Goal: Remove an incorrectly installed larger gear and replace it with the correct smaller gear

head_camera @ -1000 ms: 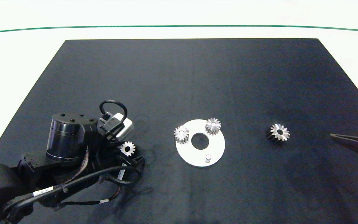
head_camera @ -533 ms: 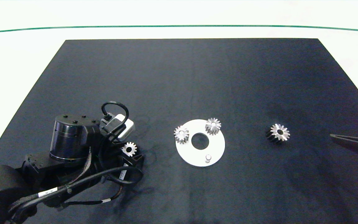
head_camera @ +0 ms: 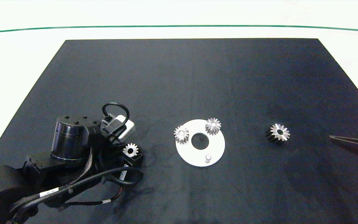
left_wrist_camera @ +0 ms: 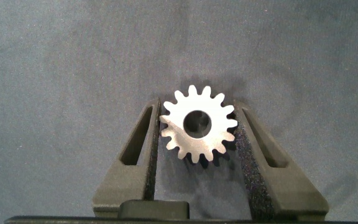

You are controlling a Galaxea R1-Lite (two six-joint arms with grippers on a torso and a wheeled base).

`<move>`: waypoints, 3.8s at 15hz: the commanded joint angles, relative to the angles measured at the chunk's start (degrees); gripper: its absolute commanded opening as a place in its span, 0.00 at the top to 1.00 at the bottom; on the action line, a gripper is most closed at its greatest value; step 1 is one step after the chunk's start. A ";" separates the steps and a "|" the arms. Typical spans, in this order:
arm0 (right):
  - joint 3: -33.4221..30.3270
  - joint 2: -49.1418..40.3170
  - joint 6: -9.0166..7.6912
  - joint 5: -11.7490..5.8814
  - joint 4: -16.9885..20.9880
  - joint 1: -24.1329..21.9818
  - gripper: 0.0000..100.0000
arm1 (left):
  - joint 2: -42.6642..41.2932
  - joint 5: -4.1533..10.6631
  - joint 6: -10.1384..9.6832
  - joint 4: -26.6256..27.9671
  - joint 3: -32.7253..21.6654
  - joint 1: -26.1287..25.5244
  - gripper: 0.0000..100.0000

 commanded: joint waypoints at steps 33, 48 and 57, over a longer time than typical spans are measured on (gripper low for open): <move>0.10 -0.62 1.88 1.45 0.23 0.02 0.00 | -5.30 6.05 0.60 12.80 -8.75 -14.83 0.81; 0.01 -10.72 4.08 1.09 1.10 -4.90 0.00 | 7.00 8.86 -2.57 21.86 -25.19 -25.65 0.81; -0.08 -11.69 8.56 4.43 2.33 3.53 0.00 | 14.74 9.48 -2.48 21.68 -30.55 -27.23 0.81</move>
